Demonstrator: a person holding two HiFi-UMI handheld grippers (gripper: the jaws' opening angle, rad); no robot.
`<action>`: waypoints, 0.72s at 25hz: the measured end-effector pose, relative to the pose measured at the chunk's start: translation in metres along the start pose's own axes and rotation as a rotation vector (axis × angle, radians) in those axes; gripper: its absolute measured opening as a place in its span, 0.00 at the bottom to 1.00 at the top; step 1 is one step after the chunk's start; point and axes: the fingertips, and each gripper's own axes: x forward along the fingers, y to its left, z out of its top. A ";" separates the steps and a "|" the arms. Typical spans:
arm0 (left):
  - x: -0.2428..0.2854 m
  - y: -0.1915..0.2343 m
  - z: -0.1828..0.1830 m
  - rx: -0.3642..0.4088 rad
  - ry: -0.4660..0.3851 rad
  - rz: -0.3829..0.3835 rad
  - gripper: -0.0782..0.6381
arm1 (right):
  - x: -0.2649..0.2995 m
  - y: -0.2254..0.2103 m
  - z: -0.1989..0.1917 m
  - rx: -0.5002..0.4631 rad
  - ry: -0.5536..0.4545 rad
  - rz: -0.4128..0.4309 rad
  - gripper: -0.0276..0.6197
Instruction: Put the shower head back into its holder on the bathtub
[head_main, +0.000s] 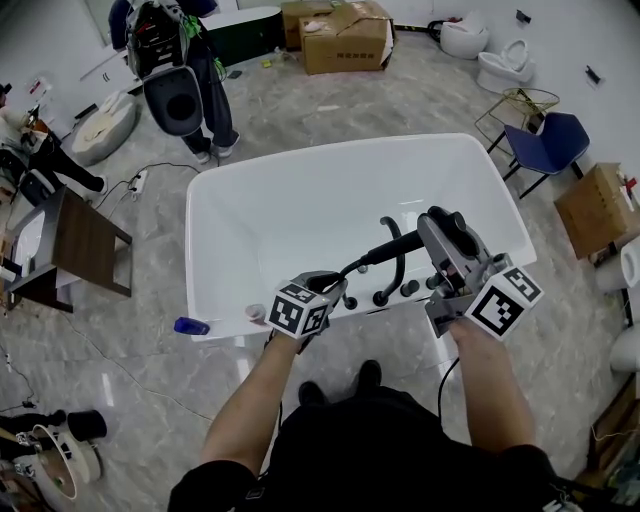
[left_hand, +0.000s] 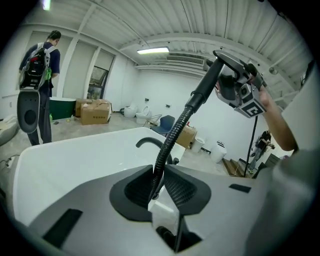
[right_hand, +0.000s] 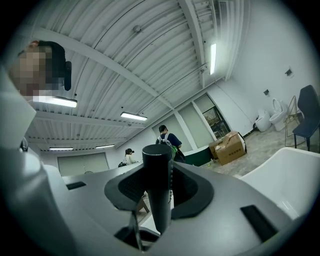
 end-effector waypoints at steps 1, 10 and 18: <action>0.001 -0.002 -0.008 -0.007 0.007 -0.005 0.22 | 0.000 0.001 -0.004 0.001 0.007 0.001 0.26; -0.022 -0.002 -0.022 -0.060 -0.046 0.034 0.23 | 0.003 0.001 -0.032 -0.039 0.073 -0.002 0.25; -0.074 0.010 -0.003 -0.062 -0.165 0.093 0.23 | 0.007 0.007 -0.079 -0.110 0.149 -0.055 0.25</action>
